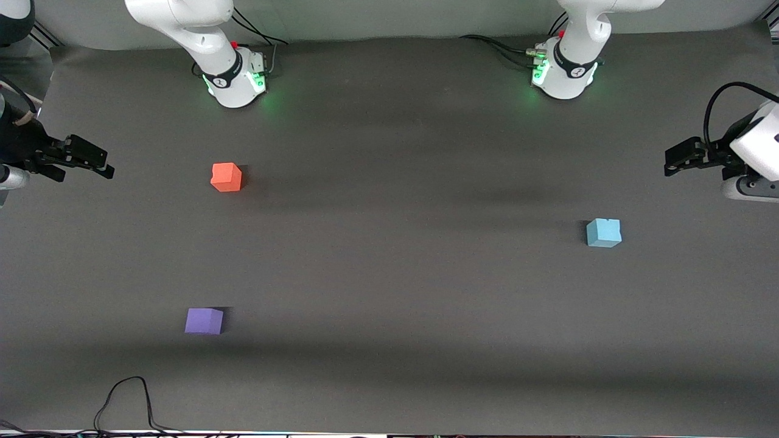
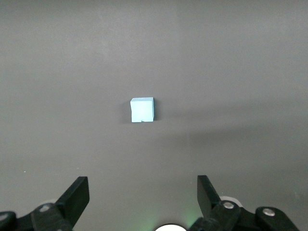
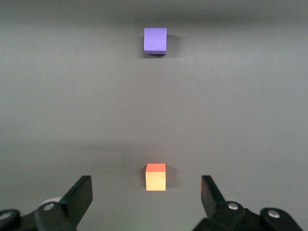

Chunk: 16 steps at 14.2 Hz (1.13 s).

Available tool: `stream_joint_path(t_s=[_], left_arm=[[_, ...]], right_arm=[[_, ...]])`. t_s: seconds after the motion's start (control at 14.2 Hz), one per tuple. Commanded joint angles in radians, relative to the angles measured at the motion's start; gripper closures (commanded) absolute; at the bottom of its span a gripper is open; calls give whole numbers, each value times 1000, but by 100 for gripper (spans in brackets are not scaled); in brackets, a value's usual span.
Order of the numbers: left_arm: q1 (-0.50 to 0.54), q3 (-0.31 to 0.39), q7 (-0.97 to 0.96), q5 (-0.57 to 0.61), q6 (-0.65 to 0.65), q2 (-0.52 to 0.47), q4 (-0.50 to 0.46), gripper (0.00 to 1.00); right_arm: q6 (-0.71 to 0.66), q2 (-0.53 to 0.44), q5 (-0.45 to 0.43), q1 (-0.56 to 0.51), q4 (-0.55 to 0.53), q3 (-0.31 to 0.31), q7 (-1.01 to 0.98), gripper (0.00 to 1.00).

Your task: Place blue block between orange and purple blocks

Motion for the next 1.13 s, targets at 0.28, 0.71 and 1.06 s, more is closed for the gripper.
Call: stream_joint_path(t_s=[0.28, 0.71, 1.06], left_arm=[[2, -5, 5, -3, -7, -22, -29, 0], [19, 2, 86, 8, 73, -216, -261, 0], [20, 2, 132, 25, 142, -339, -440, 0]], right_arm=[[-9, -7, -7, -2, 9, 0, 11, 0], [-11, -8, -7, -1, 6, -2, 11, 0], [-9, -8, -7, -1, 6, -2, 11, 0]])
